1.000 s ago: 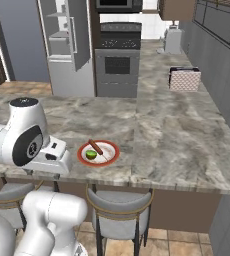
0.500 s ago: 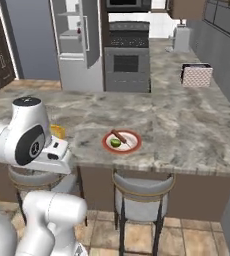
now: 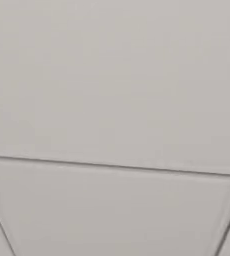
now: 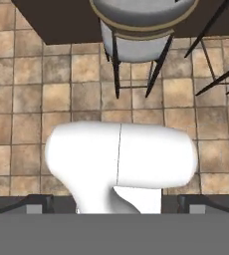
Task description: Pick up the apple and kiwi from the fridge and place one fruit on each plate on the dining counter.
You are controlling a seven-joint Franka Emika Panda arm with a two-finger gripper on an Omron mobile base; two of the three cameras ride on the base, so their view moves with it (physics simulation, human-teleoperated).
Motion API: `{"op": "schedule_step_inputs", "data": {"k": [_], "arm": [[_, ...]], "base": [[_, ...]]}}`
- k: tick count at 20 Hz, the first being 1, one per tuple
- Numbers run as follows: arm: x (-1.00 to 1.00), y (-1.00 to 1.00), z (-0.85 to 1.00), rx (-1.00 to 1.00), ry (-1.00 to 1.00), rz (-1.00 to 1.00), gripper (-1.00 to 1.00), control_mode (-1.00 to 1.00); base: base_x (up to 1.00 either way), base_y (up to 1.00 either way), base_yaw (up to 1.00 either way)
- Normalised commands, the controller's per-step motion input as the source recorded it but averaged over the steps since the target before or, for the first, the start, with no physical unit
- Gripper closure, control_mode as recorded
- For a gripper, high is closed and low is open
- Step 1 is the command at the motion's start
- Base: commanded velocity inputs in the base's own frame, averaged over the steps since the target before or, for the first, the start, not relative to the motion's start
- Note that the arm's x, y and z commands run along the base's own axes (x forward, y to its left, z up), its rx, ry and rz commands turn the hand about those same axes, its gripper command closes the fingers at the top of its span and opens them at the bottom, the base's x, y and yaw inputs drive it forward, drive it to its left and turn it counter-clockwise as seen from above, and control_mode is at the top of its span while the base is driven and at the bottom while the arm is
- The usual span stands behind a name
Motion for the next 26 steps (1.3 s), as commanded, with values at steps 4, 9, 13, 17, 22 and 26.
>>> {"op": "schedule_step_inputs", "data": {"k": [4, 9, 13, 17, 22, 26], "arm": [[0.00, 0.00, 0.00, 0.00, 0.00, 0.00, -1.00, 1.00], [0.00, 0.00, 0.00, 0.00, 0.00, 0.00, -1.00, 1.00], [0.00, 0.00, 0.00, 0.00, 0.00, 0.00, -1.00, 1.00], [0.00, 0.00, 0.00, 0.00, 0.00, 0.00, -1.00, 1.00], [0.00, 0.00, 0.00, 0.00, 0.00, 0.00, -1.00, 1.00], [0.00, 0.00, 0.00, 0.00, 0.00, 0.00, -1.00, 1.00]], "base": [[-0.21, 1.00, 0.00], [-0.06, 1.00, 0.00], [0.00, 1.00, 0.00], [0.00, 1.00, 0.00], [0.08, 1.00, -0.02], [0.53, 0.99, -0.04]]}}
